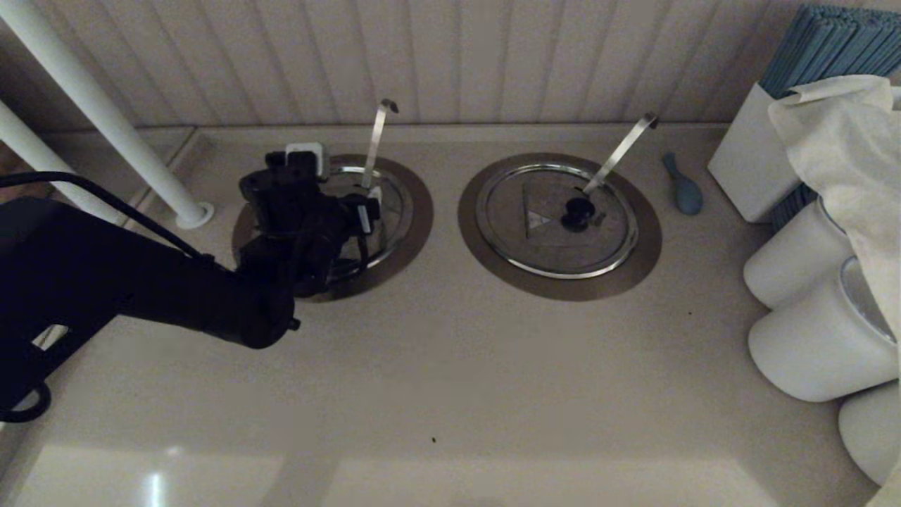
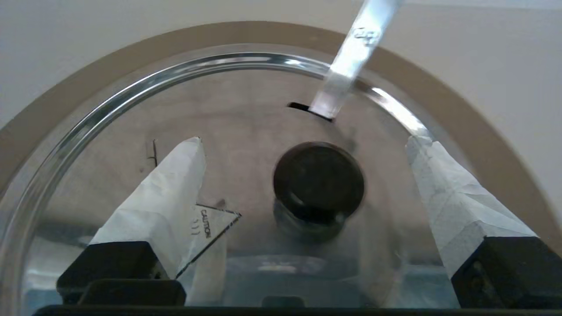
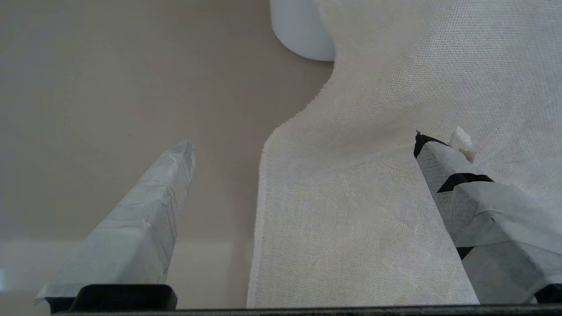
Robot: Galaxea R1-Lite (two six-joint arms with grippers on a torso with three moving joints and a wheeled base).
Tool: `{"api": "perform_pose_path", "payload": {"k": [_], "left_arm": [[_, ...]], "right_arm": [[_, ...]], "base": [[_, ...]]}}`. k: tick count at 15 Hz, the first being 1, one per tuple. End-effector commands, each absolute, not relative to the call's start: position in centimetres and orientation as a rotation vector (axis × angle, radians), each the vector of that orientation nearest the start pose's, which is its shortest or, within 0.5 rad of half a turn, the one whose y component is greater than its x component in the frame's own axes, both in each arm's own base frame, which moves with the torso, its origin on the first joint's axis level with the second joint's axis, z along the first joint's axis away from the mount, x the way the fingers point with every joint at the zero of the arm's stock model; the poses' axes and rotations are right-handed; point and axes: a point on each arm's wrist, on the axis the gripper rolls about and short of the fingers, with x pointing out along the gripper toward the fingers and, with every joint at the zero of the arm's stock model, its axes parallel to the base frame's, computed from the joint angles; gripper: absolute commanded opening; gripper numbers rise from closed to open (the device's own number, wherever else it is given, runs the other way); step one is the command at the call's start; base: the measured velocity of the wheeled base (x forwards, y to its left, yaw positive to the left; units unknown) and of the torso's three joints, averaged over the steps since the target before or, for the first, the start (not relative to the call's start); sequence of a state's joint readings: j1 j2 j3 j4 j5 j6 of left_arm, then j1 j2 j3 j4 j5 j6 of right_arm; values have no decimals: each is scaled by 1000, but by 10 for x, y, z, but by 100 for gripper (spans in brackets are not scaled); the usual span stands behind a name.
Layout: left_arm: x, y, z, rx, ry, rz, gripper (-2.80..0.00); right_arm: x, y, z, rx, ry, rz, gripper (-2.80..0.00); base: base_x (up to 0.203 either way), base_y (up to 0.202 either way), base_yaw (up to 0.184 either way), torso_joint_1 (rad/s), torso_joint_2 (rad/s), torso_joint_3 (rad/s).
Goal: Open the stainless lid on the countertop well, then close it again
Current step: Open the lid
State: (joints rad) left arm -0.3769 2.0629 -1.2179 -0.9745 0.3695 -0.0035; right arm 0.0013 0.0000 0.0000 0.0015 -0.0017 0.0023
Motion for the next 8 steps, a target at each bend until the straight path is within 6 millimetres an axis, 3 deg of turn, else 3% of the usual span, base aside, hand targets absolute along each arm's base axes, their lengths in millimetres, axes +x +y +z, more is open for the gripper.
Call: {"api": "perform_pose_path", "payload": {"k": [1, 8], "left_arm": [[400, -150, 187, -52, -117, 29, 0], [408, -153, 184, -68, -124, 70, 0]], "right_arm": [[-23, 0, 75, 3, 3, 0, 0], [-23, 0, 75, 2, 3, 0, 0]], "base": [[0, 0, 0, 0, 0, 0], [0, 0, 0, 0, 0, 0]]}}
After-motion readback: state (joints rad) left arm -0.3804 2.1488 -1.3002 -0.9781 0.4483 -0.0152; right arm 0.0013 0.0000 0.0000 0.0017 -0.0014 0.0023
